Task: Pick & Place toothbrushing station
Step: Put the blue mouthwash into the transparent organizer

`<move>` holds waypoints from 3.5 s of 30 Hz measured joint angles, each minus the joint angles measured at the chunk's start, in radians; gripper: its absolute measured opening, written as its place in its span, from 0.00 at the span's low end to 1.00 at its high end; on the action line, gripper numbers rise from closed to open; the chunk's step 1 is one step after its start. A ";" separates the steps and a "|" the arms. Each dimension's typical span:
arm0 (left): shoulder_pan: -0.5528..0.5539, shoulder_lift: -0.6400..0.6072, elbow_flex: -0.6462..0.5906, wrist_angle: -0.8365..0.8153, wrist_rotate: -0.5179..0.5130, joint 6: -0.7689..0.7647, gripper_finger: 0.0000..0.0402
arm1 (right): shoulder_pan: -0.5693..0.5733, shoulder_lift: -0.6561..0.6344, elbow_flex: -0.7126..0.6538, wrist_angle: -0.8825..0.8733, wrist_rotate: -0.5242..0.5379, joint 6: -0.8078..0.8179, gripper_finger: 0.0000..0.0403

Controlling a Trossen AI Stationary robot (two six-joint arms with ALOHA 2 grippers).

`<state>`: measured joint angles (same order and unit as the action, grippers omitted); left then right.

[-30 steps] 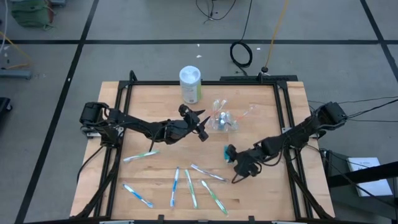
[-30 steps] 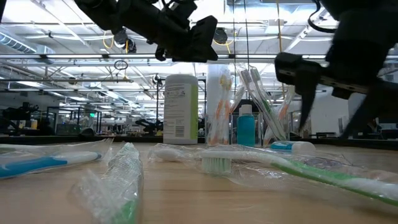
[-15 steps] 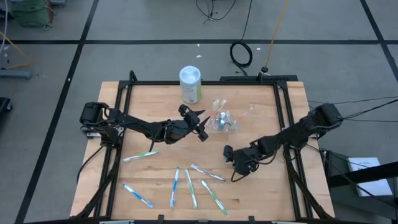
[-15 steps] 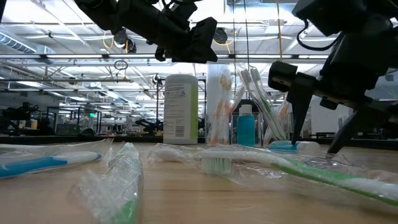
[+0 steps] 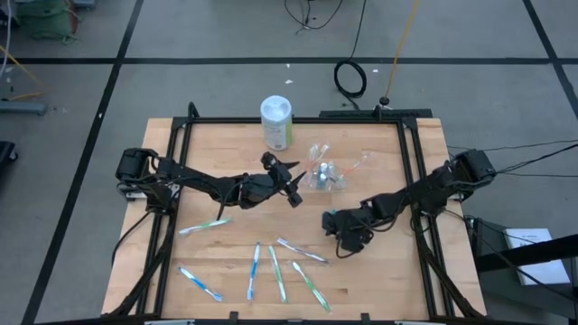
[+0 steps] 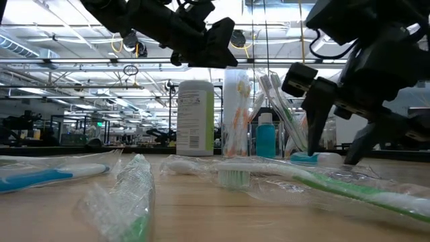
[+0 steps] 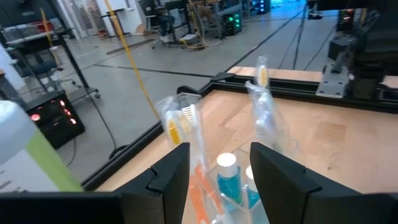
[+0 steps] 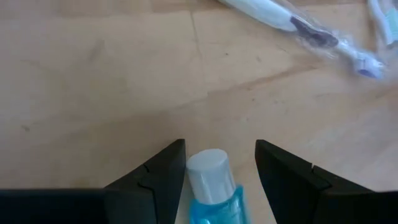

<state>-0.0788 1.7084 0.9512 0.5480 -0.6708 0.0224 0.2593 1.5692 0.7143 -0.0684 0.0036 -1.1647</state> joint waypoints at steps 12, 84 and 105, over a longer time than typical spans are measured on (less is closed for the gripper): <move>0.000 0.000 0.000 0.000 0.050 -0.001 0.44 | -0.119 0.001 -0.001 -0.003 -0.096 -0.019 0.46; -0.179 0.019 0.329 -0.796 0.617 0.234 0.44 | 0.052 0.002 -0.002 0.434 0.151 1.410 0.25; -0.261 0.137 0.212 -0.474 0.382 0.480 0.44 | 0.088 0.001 -0.003 0.449 0.179 1.414 0.25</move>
<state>-0.3398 1.8451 1.1634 0.0735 -0.2889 0.5026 0.3473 1.5700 0.7116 0.3808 0.1829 0.2496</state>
